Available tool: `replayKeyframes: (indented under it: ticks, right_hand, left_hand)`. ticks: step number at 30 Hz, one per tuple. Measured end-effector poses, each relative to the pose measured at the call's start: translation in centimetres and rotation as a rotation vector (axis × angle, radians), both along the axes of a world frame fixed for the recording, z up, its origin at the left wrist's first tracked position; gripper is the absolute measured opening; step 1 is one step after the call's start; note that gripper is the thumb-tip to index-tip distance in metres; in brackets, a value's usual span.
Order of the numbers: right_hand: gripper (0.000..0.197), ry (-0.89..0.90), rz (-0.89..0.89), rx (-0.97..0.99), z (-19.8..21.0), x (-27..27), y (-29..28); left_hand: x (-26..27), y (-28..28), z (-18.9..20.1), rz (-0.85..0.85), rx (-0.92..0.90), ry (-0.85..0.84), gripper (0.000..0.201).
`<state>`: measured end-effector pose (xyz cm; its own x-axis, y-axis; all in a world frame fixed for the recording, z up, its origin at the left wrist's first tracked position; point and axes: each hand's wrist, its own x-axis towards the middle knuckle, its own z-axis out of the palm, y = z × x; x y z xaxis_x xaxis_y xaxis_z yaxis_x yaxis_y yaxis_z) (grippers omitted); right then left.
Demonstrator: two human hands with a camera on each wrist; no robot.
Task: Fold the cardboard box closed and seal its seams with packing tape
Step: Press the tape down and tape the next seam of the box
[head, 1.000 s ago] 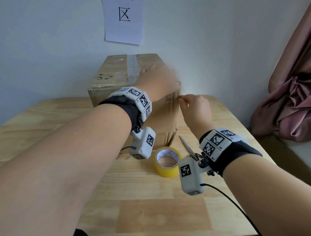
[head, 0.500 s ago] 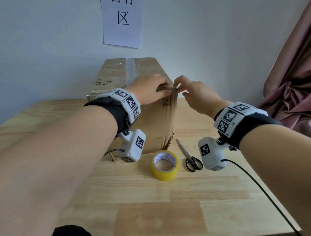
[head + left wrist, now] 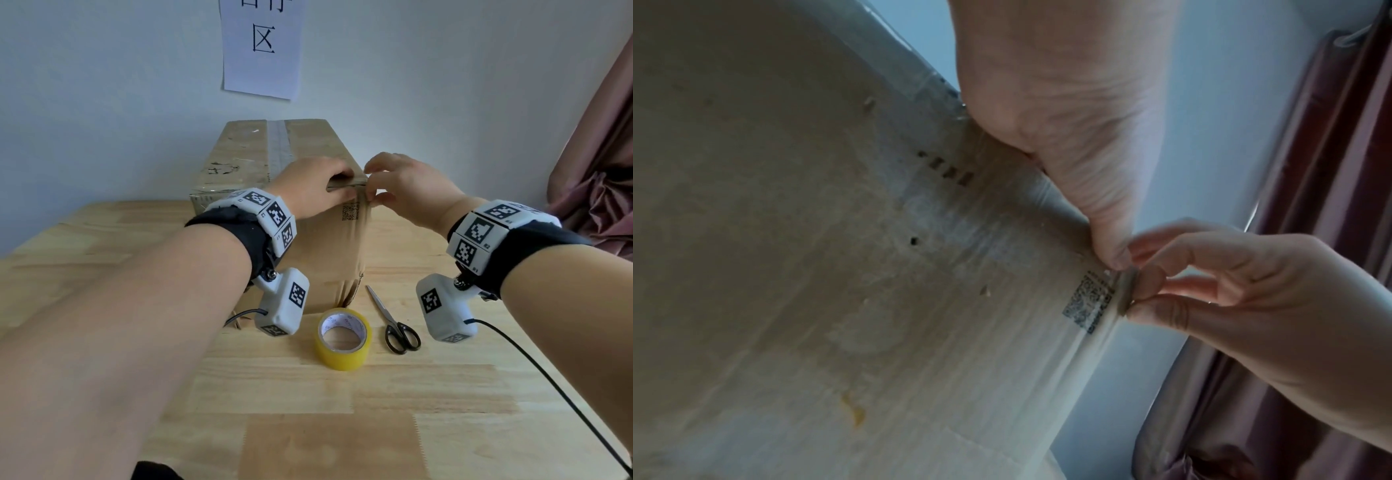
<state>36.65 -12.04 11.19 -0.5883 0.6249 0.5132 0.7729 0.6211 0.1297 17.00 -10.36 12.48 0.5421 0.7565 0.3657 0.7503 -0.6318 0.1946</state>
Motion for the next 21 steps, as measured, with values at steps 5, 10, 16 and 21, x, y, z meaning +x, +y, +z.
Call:
replayKeyframes:
  ticks: [5,10,16,21]
  right_hand:
    - [0.020,0.160,-0.031,-0.148,0.2,0.0,0.0]
    - [0.052,0.388,-0.138,-0.390,-1.4,-0.7,-0.4]
    - [0.033,0.592,-0.164,-0.429,-1.0,-1.2,-0.2]
    - [0.014,0.745,-0.124,-0.485,-0.7,-1.2,-0.6]
  left_hand:
    - [0.0,0.0,-0.1,-0.006,0.024,0.017,0.041]
    - [0.2,-0.1,-0.3,-0.004,0.051,-0.004,0.034]
    - [0.1,-0.4,-0.2,0.014,0.039,0.016,0.035]
    - [0.0,-0.6,-0.3,0.017,0.039,0.089,0.045]
